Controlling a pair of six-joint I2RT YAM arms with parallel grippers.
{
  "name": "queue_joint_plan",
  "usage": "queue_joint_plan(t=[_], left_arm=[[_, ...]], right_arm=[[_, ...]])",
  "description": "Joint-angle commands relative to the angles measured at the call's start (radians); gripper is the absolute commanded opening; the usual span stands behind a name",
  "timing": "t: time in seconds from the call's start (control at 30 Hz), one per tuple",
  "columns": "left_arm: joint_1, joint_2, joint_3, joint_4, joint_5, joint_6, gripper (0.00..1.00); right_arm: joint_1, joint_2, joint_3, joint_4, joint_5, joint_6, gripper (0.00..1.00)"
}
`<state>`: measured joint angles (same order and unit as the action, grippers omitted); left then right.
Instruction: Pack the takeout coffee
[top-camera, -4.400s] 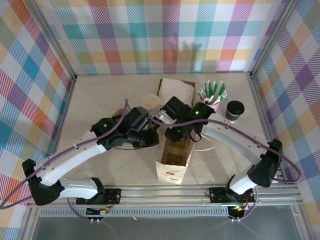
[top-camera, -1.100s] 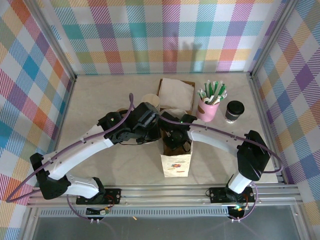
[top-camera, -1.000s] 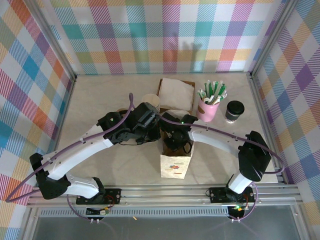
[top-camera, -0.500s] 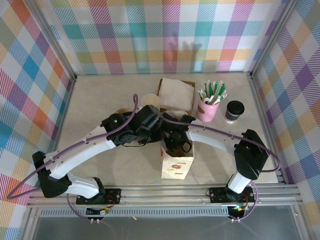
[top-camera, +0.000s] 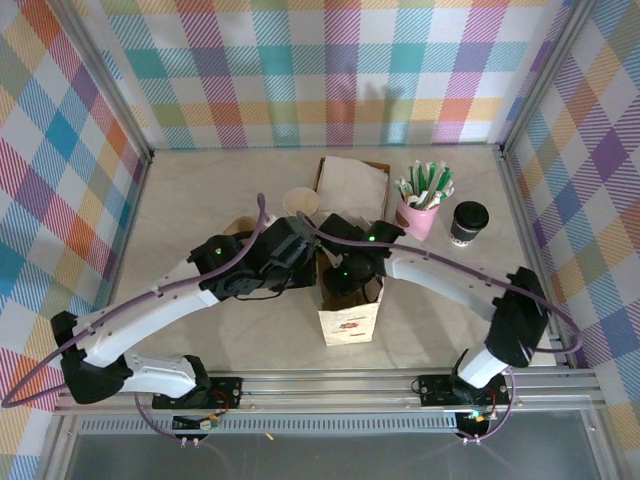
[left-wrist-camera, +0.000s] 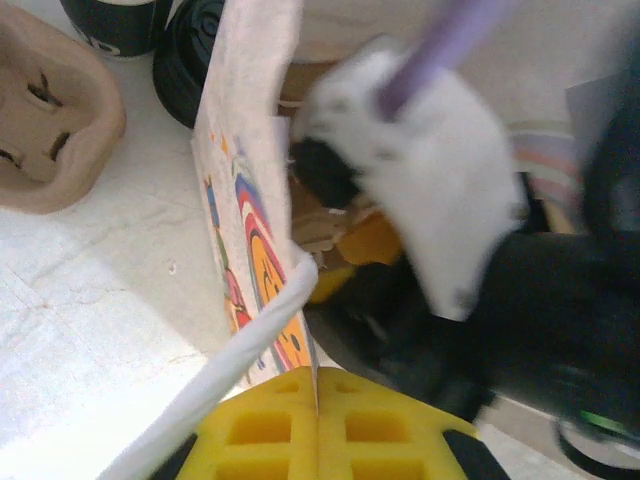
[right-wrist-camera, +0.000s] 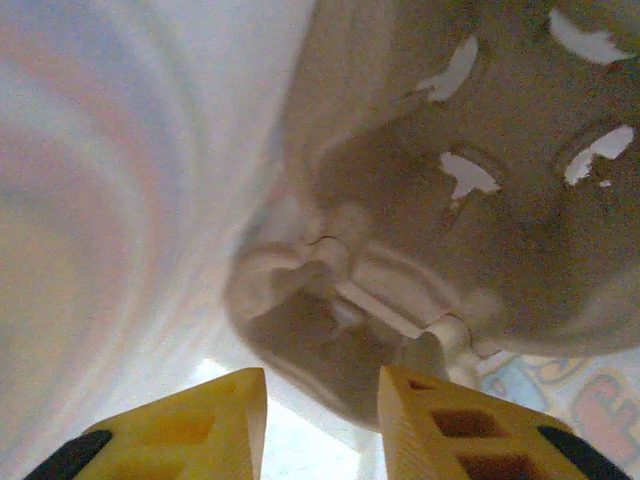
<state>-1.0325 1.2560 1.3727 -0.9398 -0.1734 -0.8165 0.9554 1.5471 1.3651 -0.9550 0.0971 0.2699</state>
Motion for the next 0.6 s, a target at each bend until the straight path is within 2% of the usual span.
queue_joint_plan(t=[0.0, 0.17, 0.4, 0.57], left_arm=[[-0.014, -0.072, -0.085, 0.071, -0.044, 0.057, 0.00], [-0.038, -0.105, -0.163, 0.124, -0.077, 0.063, 0.00], [-0.075, -0.031, -0.097, 0.097, -0.118, 0.055, 0.00], [-0.078, -0.018, -0.074, 0.079, -0.144, -0.016, 0.00]], right_arm=[[0.011, -0.097, 0.018, -0.033, -0.042, -0.022, 0.38], [0.010, -0.188, -0.030, 0.012, -0.051, -0.055, 0.39], [0.011, -0.238, -0.036, 0.099, -0.043, -0.110, 0.38], [0.007, -0.196, -0.031, 0.079, 0.066, -0.100, 0.25]])
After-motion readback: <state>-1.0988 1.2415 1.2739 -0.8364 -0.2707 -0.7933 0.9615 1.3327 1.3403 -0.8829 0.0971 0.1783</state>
